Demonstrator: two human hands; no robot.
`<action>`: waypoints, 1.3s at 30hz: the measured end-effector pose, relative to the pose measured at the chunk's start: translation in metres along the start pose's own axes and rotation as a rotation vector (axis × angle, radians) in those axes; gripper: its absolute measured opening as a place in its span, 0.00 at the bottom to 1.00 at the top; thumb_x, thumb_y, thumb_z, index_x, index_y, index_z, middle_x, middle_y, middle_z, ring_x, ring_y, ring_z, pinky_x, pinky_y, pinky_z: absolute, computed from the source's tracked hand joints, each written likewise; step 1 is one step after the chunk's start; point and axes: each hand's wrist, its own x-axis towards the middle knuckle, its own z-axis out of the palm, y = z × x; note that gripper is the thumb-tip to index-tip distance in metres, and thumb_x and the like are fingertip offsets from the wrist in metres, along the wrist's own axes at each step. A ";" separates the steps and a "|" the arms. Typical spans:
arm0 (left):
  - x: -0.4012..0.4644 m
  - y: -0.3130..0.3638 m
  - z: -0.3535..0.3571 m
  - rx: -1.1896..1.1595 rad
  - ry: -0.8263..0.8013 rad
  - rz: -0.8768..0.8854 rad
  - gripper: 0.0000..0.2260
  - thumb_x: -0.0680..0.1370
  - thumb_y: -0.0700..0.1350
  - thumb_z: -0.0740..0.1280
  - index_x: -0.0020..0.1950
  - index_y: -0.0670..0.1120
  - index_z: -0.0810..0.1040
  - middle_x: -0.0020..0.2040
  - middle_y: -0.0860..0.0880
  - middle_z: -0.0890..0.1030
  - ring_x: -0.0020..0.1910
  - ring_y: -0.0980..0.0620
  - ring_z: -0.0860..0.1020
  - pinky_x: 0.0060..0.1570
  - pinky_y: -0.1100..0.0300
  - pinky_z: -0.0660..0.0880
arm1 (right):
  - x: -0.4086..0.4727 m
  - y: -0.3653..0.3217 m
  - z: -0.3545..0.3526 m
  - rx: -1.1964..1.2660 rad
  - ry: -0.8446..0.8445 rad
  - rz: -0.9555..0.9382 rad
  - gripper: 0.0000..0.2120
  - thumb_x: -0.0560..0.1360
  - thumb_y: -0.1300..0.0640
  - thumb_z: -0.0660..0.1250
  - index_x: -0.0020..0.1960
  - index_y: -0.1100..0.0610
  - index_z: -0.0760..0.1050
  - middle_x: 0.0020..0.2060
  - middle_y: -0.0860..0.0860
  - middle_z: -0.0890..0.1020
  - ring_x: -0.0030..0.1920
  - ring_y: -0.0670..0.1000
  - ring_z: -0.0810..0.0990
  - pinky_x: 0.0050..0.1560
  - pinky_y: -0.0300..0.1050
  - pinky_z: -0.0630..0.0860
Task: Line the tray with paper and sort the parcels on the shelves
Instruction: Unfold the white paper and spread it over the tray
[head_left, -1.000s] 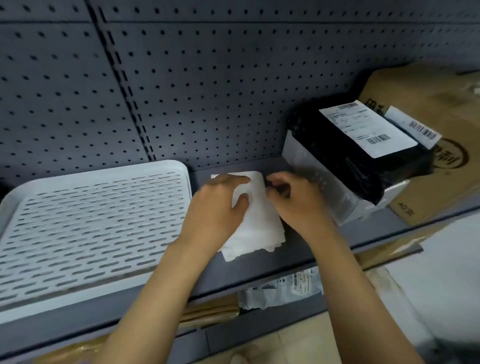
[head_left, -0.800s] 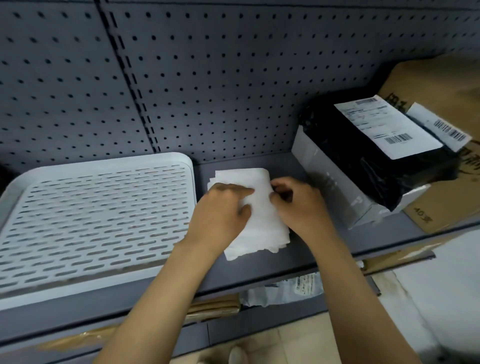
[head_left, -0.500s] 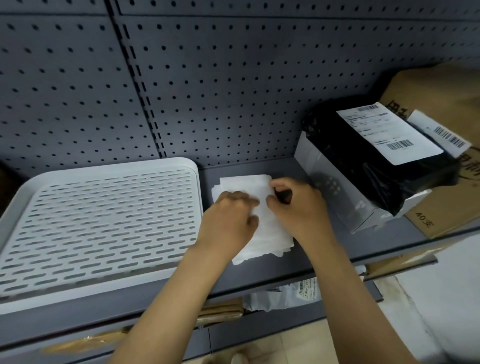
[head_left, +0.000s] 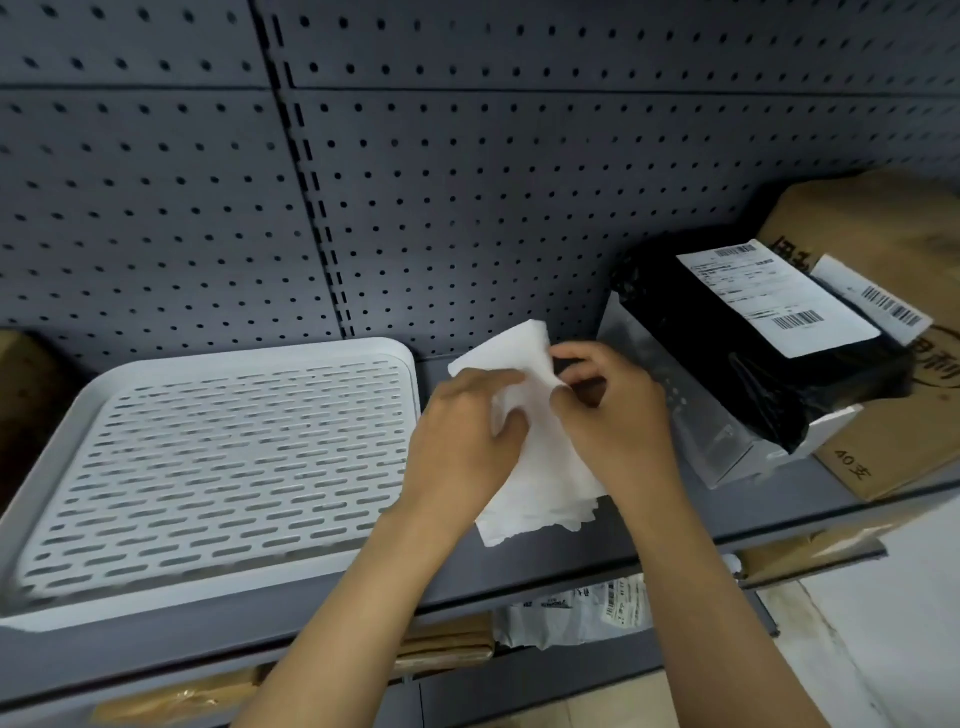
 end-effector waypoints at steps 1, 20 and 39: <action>0.000 0.002 -0.006 -0.070 0.046 -0.017 0.18 0.78 0.46 0.67 0.69 0.55 0.78 0.61 0.57 0.78 0.63 0.53 0.76 0.55 0.66 0.68 | -0.001 -0.008 -0.004 0.036 0.013 -0.025 0.19 0.71 0.62 0.69 0.52 0.39 0.78 0.41 0.39 0.82 0.44 0.43 0.82 0.49 0.43 0.78; -0.058 -0.070 -0.179 -1.558 -0.133 -0.853 0.13 0.78 0.48 0.64 0.35 0.47 0.80 0.30 0.49 0.81 0.28 0.48 0.80 0.31 0.61 0.76 | -0.077 -0.174 0.065 0.647 -0.211 -0.130 0.19 0.75 0.64 0.70 0.56 0.42 0.82 0.43 0.44 0.85 0.46 0.47 0.83 0.49 0.47 0.79; -0.082 -0.112 -0.265 -0.982 0.209 -0.355 0.11 0.77 0.42 0.72 0.54 0.57 0.86 0.57 0.46 0.86 0.58 0.45 0.84 0.60 0.47 0.80 | -0.113 -0.226 0.156 0.392 -0.287 -0.161 0.18 0.74 0.39 0.69 0.62 0.42 0.75 0.56 0.41 0.78 0.50 0.33 0.77 0.43 0.24 0.73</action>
